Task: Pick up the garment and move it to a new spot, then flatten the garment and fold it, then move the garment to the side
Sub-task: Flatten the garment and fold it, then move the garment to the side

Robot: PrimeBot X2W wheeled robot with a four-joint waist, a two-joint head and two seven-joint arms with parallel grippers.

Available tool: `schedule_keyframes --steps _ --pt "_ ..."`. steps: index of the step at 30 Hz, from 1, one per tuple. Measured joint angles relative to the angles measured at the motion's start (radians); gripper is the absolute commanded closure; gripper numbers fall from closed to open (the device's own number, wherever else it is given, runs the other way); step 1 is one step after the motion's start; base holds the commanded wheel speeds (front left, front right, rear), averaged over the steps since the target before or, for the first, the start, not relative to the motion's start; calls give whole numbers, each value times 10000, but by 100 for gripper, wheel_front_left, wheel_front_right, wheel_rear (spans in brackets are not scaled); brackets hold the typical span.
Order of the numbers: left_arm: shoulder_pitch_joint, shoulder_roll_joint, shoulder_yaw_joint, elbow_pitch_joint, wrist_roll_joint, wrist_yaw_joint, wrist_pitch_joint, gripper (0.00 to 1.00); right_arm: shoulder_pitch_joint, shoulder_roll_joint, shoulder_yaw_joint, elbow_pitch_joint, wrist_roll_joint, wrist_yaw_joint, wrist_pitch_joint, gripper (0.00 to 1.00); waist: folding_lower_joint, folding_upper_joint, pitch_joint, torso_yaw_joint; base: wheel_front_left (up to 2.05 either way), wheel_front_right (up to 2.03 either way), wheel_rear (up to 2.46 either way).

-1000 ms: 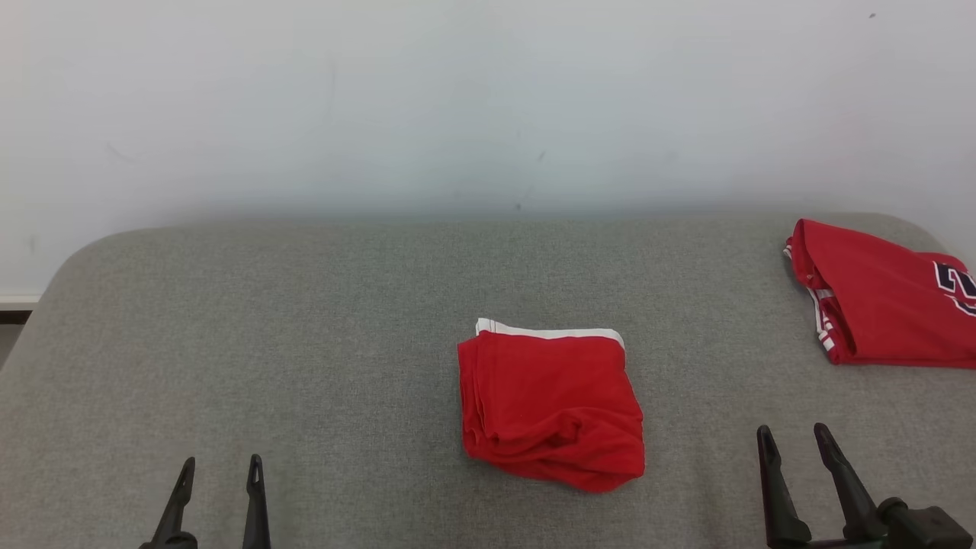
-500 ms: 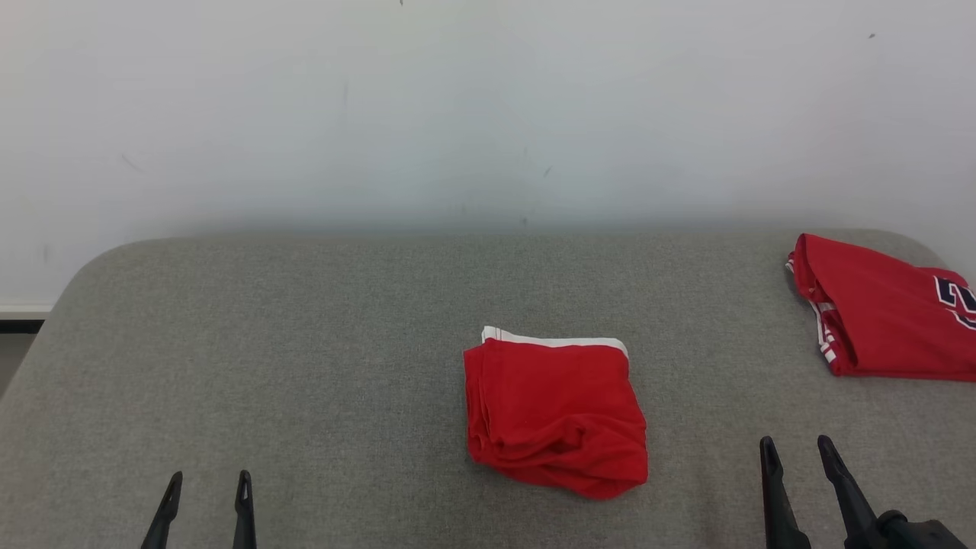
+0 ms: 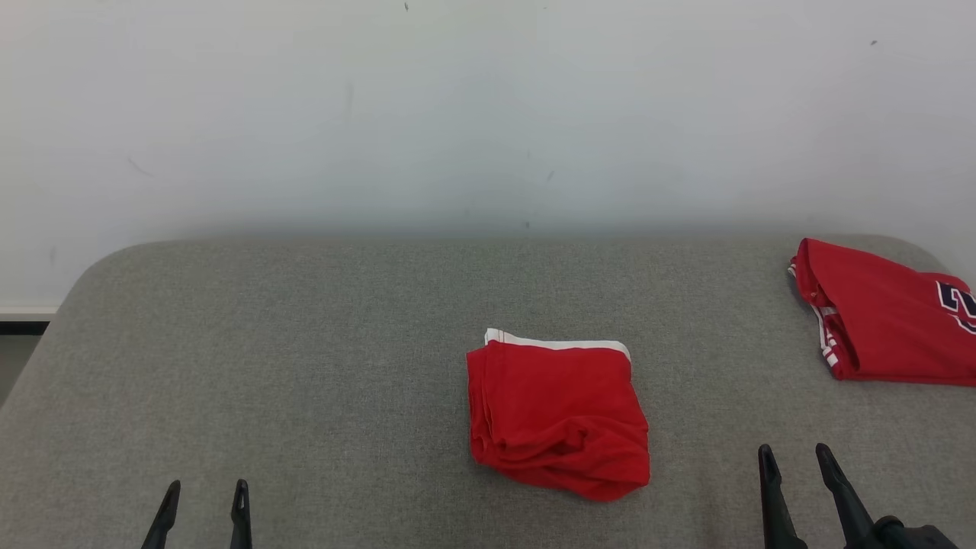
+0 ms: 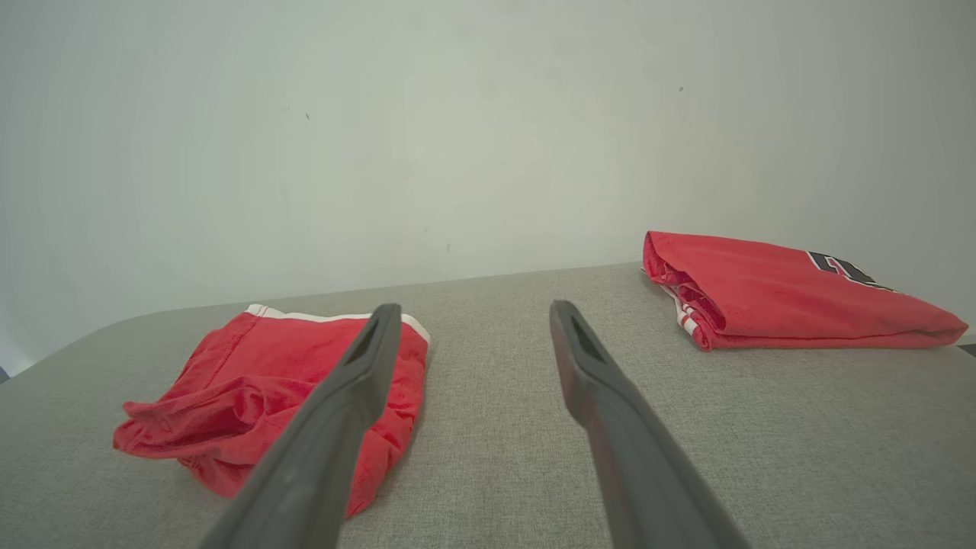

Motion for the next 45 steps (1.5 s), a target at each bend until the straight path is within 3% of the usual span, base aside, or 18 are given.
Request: schedule_keyframes --steps 45 --pt "44 -13 12 117 -102 -150 0 0 29 21 -27 449 -46 0 -2 0 0 0 -67 101 0 0 0"
